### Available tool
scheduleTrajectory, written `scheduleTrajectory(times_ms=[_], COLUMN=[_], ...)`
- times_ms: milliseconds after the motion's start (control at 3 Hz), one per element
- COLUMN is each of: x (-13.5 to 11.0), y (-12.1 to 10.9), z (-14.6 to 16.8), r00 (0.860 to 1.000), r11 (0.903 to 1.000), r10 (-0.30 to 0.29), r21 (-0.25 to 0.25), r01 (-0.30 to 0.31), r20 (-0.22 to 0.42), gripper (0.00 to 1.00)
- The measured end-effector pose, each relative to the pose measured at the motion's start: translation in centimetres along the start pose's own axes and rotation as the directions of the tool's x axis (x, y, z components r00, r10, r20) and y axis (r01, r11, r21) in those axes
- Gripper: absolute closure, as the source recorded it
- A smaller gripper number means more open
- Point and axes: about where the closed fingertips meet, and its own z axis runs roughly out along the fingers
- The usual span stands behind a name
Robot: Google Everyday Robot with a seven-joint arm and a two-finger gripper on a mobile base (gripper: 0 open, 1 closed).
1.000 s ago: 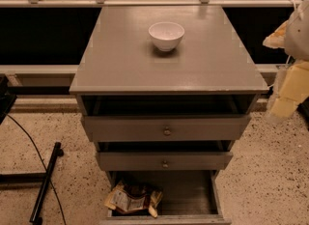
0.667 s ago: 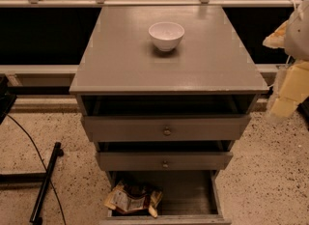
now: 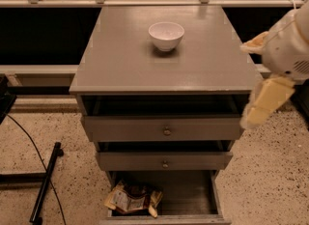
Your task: Pick brown chip bag from bottom drawer and place on counter
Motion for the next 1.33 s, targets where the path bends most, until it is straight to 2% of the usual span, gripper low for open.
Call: scheduleTrajectory(times_ms=[333, 667, 1000, 1333], x=[-1.0, -1.2, -1.6, -2.7], y=[2.0, 2.2, 0.7, 1.4], z=[5.8, 7.9, 7.6, 9.7], r00=[0.996, 0.984, 0.98, 0.975], r11=[0.998, 0.9894, 0.9787, 0.97], r10=[-0.062, -0.126, -0.154, -0.204], r21=[-0.003, 0.087, 0.156, 0.153], r01=[0.063, 0.116, 0.133, 0.189], r20=[0.061, 0.122, 0.127, 0.092], gripper=[0.0, 0.0, 0.0, 0.0])
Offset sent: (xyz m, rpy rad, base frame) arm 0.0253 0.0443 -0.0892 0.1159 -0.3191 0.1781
